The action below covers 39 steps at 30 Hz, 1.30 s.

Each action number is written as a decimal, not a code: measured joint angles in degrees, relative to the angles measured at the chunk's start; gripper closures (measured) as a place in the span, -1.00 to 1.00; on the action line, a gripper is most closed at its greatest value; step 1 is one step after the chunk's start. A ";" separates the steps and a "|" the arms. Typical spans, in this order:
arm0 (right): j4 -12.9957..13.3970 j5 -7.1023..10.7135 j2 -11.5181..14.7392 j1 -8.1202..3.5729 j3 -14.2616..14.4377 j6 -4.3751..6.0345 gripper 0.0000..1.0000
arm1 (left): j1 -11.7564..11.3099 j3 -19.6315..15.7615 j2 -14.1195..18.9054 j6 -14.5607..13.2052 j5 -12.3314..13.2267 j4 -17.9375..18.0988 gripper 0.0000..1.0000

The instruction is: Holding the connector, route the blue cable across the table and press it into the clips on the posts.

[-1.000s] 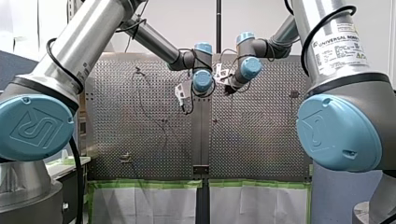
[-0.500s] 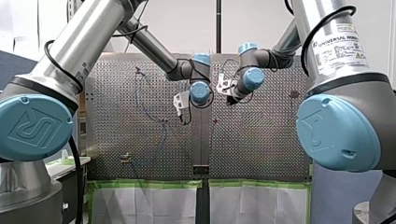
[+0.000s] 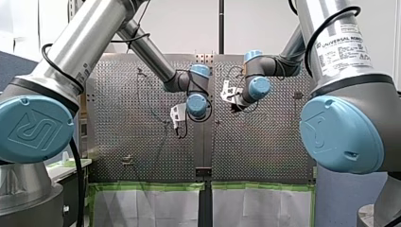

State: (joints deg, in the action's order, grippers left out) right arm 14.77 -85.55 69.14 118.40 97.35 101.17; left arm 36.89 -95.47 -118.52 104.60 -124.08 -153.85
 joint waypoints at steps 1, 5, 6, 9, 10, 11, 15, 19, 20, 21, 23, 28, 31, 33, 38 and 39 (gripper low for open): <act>0.01 0.06 0.00 -0.10 0.19 -0.24 1.00 | 0.02 -0.58 -0.07 -0.20 0.45 0.22 1.00; 0.04 0.17 0.00 -0.48 1.34 -1.71 1.00 | 0.07 -2.49 -0.21 -0.53 2.22 1.31 1.00; 0.06 0.18 0.00 -0.56 1.68 -2.07 1.00 | 0.00 -2.91 -0.22 -0.55 2.64 1.56 1.00; 0.19 0.12 -0.03 -0.77 2.44 -2.75 1.00 | -0.34 -4.37 -0.23 -0.55 4.07 2.46 1.00; 0.28 0.13 -0.05 -0.84 2.62 -2.87 1.00 | -0.48 -4.90 -0.23 -0.52 4.62 2.86 1.00; 0.41 0.14 -0.06 -0.90 2.78 -2.96 1.00 | -0.59 -5.25 -0.23 -0.48 5.03 3.20 1.00; 1.19 0.48 -0.41 -1.14 3.04 -3.16 1.00 | -1.20 -5.96 -0.25 0.19 6.88 4.86 1.00; 2.53 1.65 -1.70 -1.39 3.05 -3.36 1.00 | -2.01 -5.35 -0.49 1.26 8.95 5.96 1.00; 2.81 1.91 -2.08 -1.49 3.04 -3.44 1.00 | -2.16 -5.05 -0.68 1.38 9.36 5.90 1.00; 3.07 2.17 -2.62 -1.64 3.03 -3.53 1.00 | -2.29 -4.71 -0.94 1.46 9.79 5.76 1.00; 3.31 2.52 -3.39 -1.88 2.99 -3.58 1.00 | -2.47 -3.88 -1.68 1.54 10.74 5.18 1.00; 3.91 3.59 -4.28 -2.75 2.77 -3.21 1.00 | -2.74 -1.55 -3.93 2.05 12.94 4.50 1.00; 4.65 3.90 -4.40 -3.37 2.63 -2.77 1.00 | -2.96 -0.26 -5.23 2.47 13.82 4.55 1.00; 5.39 4.37 -4.45 -3.87 2.54 -2.28 1.00 | -3.12 0.48 -5.96 2.59 14.27 4.59 1.00; 6.43 5.75 -4.76 -4.82 2.30 -1.61 1.00 | -3.57 2.96 -8.45 2.63 15.64 3.91 1.00; 6.53 5.92 -4.85 -4.95 2.26 -1.56 1.00 | -3.61 3.37 -8.87 2.61 15.66 3.78 1.00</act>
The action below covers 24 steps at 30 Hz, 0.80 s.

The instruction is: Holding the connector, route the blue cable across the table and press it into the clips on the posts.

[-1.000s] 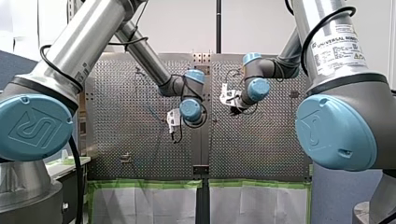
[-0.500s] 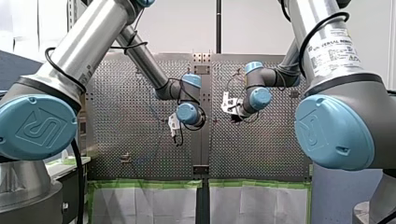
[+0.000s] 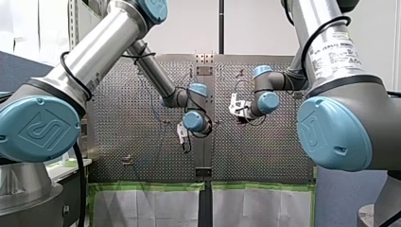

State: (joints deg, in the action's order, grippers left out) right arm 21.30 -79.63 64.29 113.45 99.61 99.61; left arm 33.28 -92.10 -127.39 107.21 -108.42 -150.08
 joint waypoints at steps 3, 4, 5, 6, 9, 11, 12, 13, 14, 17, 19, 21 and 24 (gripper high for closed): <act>0.11 0.22 -0.17 -0.18 -0.07 0.03 1.00 | -0.10 1.46 -1.46 -0.05 -0.05 0.14 1.00; 0.13 0.31 -0.31 -0.31 -0.15 -0.02 1.00 | -0.14 2.08 -2.07 -0.06 -0.14 0.26 1.00; 0.13 0.39 -0.51 -0.48 -0.24 -0.07 1.00 | -0.17 2.53 -2.51 -0.06 -0.21 0.31 1.00; 0.14 0.49 -0.85 -0.74 -0.37 -0.14 1.00 | -0.20 2.95 -2.93 -0.07 -0.28 0.31 1.00; 0.37 0.63 -1.45 -1.36 -0.56 -0.23 1.00 | -0.34 4.40 -3.78 -0.06 -0.50 0.29 1.00; 0.66 0.67 -1.72 -1.67 -0.61 -0.22 1.00 | -0.49 5.43 -4.01 0.01 -0.58 0.25 1.00; 0.86 0.68 -1.93 -1.87 -0.65 -0.22 1.00 | -0.57 5.84 -4.06 0.03 -0.59 0.22 1.00; 1.02 0.69 -2.10 -2.02 -0.72 -0.23 1.00 | -0.68 6.28 -4.11 0.06 -0.60 0.17 1.00; 1.15 0.73 -2.26 -2.17 -0.83 -0.24 1.00 | -0.76 6.55 -4.13 0.07 -0.63 0.09 1.00; 1.39 0.95 -2.66 -2.58 -1.25 -0.30 1.00 | -1.00 7.04 -4.12 0.07 -0.70 -0.19 1.00; 1.51 1.07 -2.80 -2.79 -1.38 -0.31 1.00 | -1.18 7.15 -4.13 0.08 -0.65 -0.20 1.00; 1.79 1.16 -2.89 -3.07 -1.47 -0.23 1.00 | -1.37 7.24 -4.14 0.09 -0.58 -0.15 1.00; 2.11 1.31 -3.27 -3.47 -1.77 -0.11 1.00 | -1.69 7.49 -4.16 0.11 -0.28 -0.07 1.00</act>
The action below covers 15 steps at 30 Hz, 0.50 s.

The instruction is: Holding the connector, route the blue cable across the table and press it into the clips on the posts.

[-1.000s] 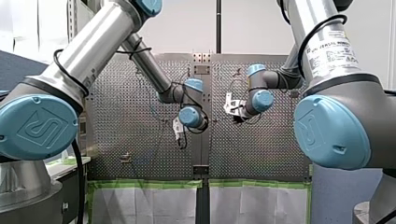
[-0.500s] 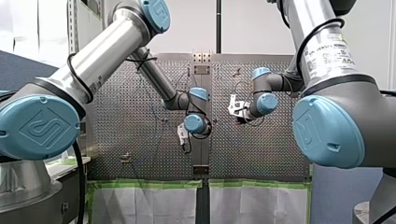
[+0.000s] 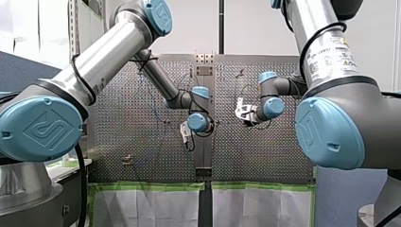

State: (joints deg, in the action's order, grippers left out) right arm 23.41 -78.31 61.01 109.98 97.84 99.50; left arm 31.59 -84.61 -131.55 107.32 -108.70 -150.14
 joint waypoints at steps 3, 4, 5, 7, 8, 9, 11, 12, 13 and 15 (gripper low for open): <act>0.11 0.30 -0.84 -0.28 -0.51 -0.07 1.00 | -0.43 0.50 -0.03 0.05 0.46 0.07 1.00; 0.12 0.41 -1.12 -0.35 -0.68 -0.11 1.00 | -0.59 0.78 -0.04 0.06 0.71 0.08 1.00; 0.14 0.52 -1.36 -0.41 -0.84 -0.15 1.00 | -0.72 1.02 -0.04 0.08 0.95 0.07 1.00; 0.19 0.80 -1.73 -0.57 -1.17 -0.12 1.00 | -0.98 1.67 -0.05 0.12 1.55 -0.01 1.00; 0.22 0.89 -1.83 -0.65 -1.32 -0.08 1.00 | -1.08 2.00 -0.05 0.13 1.77 -0.09 1.00; 0.25 0.98 -1.92 -0.78 -1.53 -0.02 1.00 | -1.19 2.33 -0.05 0.14 1.95 -0.20 1.00; 0.26 1.07 -1.98 -1.03 -1.93 0.07 1.00 | -1.50 3.07 -0.05 0.16 2.26 -0.65 1.00; 0.26 1.10 -2.02 -1.24 -2.22 0.13 1.00 | -1.62 3.36 -0.05 0.16 2.33 -0.86 1.00; 0.24 1.11 -2.04 -1.42 -2.43 0.16 1.00 | -1.78 3.67 -0.05 0.14 2.39 -1.15 1.00; 0.22 1.14 -2.05 -1.82 -2.89 0.23 1.00 | -2.02 4.02 -0.05 0.12 2.45 -1.54 1.00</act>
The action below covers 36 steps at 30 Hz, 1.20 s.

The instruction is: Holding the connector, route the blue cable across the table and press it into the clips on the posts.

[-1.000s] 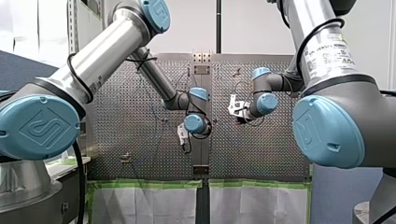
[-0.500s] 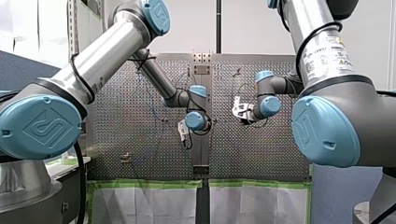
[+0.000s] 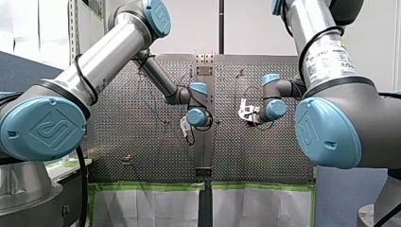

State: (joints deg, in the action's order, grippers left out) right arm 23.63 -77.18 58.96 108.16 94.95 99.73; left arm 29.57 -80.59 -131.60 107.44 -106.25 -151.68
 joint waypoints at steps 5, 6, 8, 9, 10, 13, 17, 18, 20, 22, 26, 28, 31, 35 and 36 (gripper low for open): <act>0.01 0.01 -0.08 -0.87 -0.92 0.19 1.00 | -0.66 0.77 0.00 -0.24 -0.05 -0.89 1.00; 0.01 0.01 -0.09 -1.08 -1.11 0.23 1.00 | -0.74 0.94 0.00 -0.30 -0.07 -1.02 1.00; 0.02 0.03 -0.10 -1.41 -1.32 0.26 1.00 | -0.88 1.43 0.00 -0.43 -0.10 -1.34 1.00; 0.04 0.07 -0.11 -1.60 -1.45 0.27 1.00 | -0.93 1.66 -0.01 -0.47 -0.11 -1.47 1.00; 0.06 0.13 -0.12 -1.74 -1.54 0.28 1.00 | -0.98 1.96 0.00 -0.53 -0.13 -1.65 1.00; 0.09 0.65 -0.16 -2.15 -1.89 0.30 1.00 | -1.04 2.64 0.01 -0.71 -0.18 -2.12 1.00; 0.10 1.45 -0.27 -2.57 -2.57 0.30 1.00 | -1.05 3.01 0.05 -0.87 -0.21 -2.45 1.00; 0.11 1.67 -0.32 -2.65 -2.79 0.31 1.00 | -1.05 3.04 0.05 -0.88 -0.22 -2.49 1.00; 0.10 1.98 -0.39 -2.76 -3.04 0.30 1.00 | -1.06 3.07 0.05 -0.90 -0.23 -2.54 0.72; 0.10 2.23 -0.46 -2.90 -3.20 0.31 1.00 | -1.07 3.07 0.05 -1.04 -0.40 -2.69 0.49; -0.01 2.42 -0.52 -3.26 -3.29 0.29 1.00 | -0.65 3.08 0.07 -2.21 -1.59 -3.86 -0.75; -0.11 2.40 -0.54 -3.63 -3.30 0.22 1.00 | -0.29 3.08 0.08 -3.12 -2.52 -4.79 -1.00; -0.23 2.25 -0.55 -4.19 -3.31 0.11 1.00 | 0.32 3.06 0.08 -4.42 -3.81 -6.07 -1.00; -0.45 2.18 -0.56 -4.57 -3.31 0.07 1.00 | 1.36 3.00 0.18 -6.28 -5.67 -7.93 -1.00; -0.50 2.20 -0.59 -4.61 -3.31 0.04 1.00 | 1.66 2.98 0.20 -6.72 -6.12 -8.40 -1.00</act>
State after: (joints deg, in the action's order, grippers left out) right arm 23.13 -74.98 58.37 103.55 91.64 99.76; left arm 31.22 -77.61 -131.40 100.72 -112.38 -160.08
